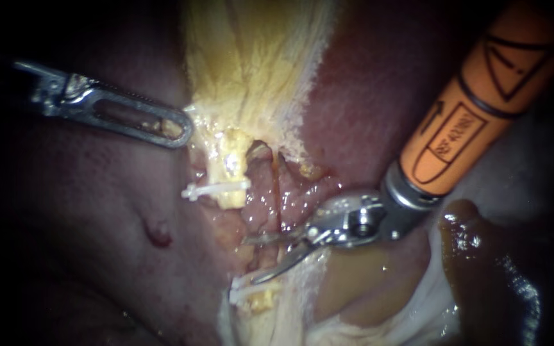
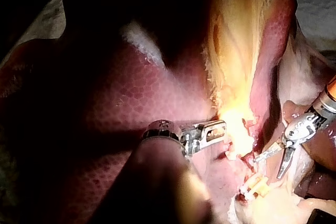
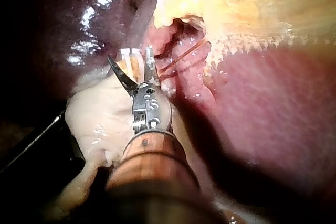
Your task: Go back from the cut left tube
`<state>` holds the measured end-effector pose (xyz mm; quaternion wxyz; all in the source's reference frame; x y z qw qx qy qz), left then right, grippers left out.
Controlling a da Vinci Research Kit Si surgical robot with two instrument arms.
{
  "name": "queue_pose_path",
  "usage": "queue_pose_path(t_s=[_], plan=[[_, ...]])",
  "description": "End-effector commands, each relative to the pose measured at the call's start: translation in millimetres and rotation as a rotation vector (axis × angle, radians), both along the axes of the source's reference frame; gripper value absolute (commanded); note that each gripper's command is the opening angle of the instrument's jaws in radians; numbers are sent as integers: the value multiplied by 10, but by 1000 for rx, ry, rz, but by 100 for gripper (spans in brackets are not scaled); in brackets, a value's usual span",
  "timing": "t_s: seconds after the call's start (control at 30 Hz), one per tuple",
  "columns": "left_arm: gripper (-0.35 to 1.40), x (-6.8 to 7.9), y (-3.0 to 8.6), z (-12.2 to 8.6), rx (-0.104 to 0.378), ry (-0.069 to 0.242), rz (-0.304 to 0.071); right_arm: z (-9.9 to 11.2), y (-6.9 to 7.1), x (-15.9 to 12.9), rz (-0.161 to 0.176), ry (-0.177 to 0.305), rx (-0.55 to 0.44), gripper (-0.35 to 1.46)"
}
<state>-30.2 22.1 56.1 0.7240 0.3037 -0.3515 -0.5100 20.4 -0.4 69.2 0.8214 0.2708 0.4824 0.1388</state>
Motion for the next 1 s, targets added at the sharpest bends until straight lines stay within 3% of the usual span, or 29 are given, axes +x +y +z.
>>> queue_pose_path(t_s=[0.03,0.23,0.43,0.63,1.0], plan=[[-35,0,0,0,0,-1,0,-4,2,-6,4,-12,-29,143],[-35,0,1,3,0,-1,1,-28,24,-40,-14,-120,-200,143],[-35,0,1,4,-1,0,0,-51,47,-73,7,-169,-275,145],[-35,-2,1,4,-1,0,0,-57,54,-88,-25,-153,-273,145],[-35,-21,-1,30,-10,5,-5,-56,55,-90,-31,-152,-277,145]])
